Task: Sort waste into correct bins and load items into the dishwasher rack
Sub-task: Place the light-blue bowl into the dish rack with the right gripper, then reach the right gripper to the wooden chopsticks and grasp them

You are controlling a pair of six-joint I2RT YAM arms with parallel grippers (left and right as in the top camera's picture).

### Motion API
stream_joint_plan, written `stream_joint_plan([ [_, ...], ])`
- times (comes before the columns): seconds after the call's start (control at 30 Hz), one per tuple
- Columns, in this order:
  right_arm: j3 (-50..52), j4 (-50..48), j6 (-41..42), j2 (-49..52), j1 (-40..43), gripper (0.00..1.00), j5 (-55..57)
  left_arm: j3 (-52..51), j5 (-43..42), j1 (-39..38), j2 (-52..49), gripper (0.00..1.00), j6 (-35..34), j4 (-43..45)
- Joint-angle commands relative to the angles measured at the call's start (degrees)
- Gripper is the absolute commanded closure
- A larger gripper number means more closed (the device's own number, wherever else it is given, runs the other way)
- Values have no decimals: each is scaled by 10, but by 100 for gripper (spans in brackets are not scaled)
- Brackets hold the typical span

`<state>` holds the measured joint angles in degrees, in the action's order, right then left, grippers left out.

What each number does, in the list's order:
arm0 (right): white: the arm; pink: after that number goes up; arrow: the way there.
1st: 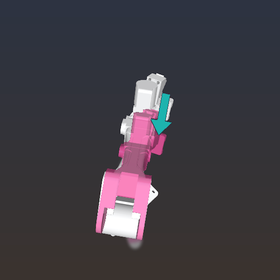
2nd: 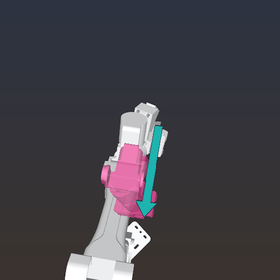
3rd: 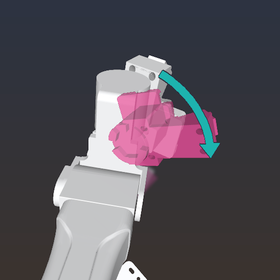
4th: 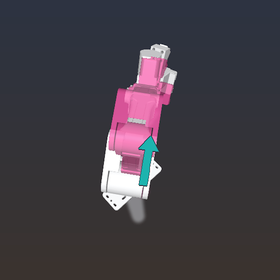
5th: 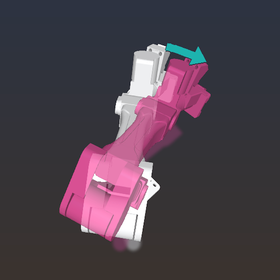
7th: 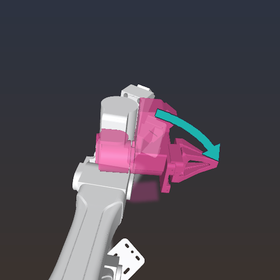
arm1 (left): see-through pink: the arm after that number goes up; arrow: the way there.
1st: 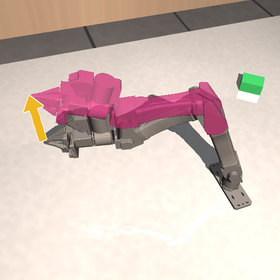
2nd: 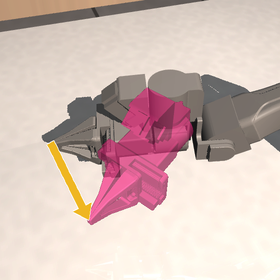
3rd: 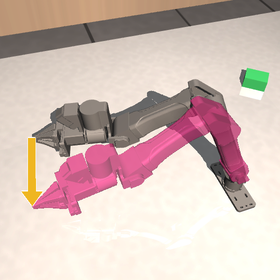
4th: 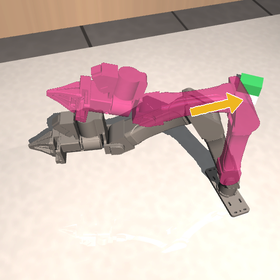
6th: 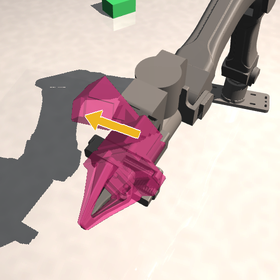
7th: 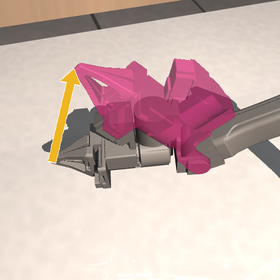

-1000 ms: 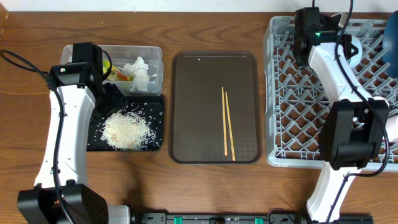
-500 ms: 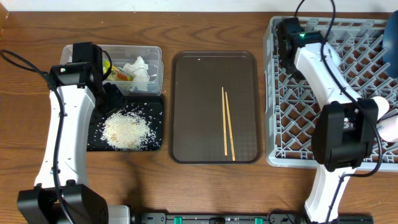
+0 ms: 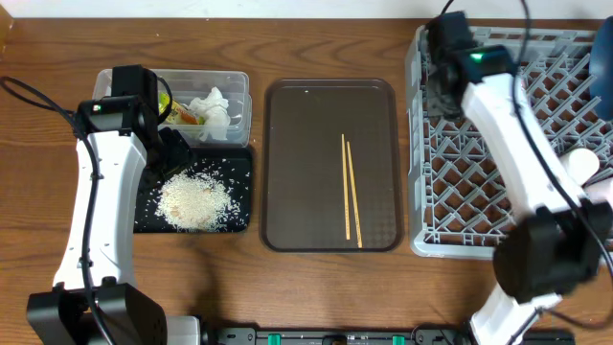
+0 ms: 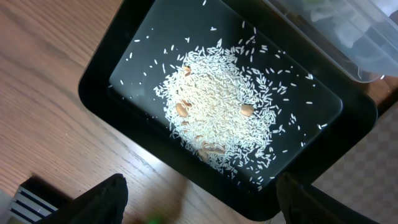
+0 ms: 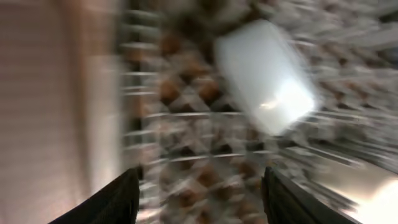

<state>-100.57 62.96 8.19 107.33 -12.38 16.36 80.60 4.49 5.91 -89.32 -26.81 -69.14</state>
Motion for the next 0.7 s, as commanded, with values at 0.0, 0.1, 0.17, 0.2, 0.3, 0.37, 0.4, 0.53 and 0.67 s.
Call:
stream_joint_plan([
  [0.0,-3,9,-27,-12,-3,39,-224,-6,7,2,-3,21,-3,-2],
  [0.1,9,12,-27,-8,-19,40,-263,-6,7,2,-3,20,-3,-2],
  [0.17,22,10,-26,-5,-37,42,-263,-6,7,2,-3,20,-3,-2],
  [0.2,31,7,-26,-3,-48,44,-263,-6,7,2,-3,20,-3,-2],
  [0.3,60,2,-12,2,-84,50,-246,-6,7,2,-3,20,-3,-2],
  [0.37,80,-4,7,6,-100,50,-241,-6,7,2,-3,20,-3,-2],
  [0.4,93,-10,16,6,-109,50,-241,-6,7,2,-3,20,-3,-2],
  [0.53,148,-45,25,7,-143,51,-240,-6,7,2,-3,20,-3,-2],
  [0.67,208,-87,85,7,-178,51,-185,-6,7,2,-3,20,-3,-2],
])
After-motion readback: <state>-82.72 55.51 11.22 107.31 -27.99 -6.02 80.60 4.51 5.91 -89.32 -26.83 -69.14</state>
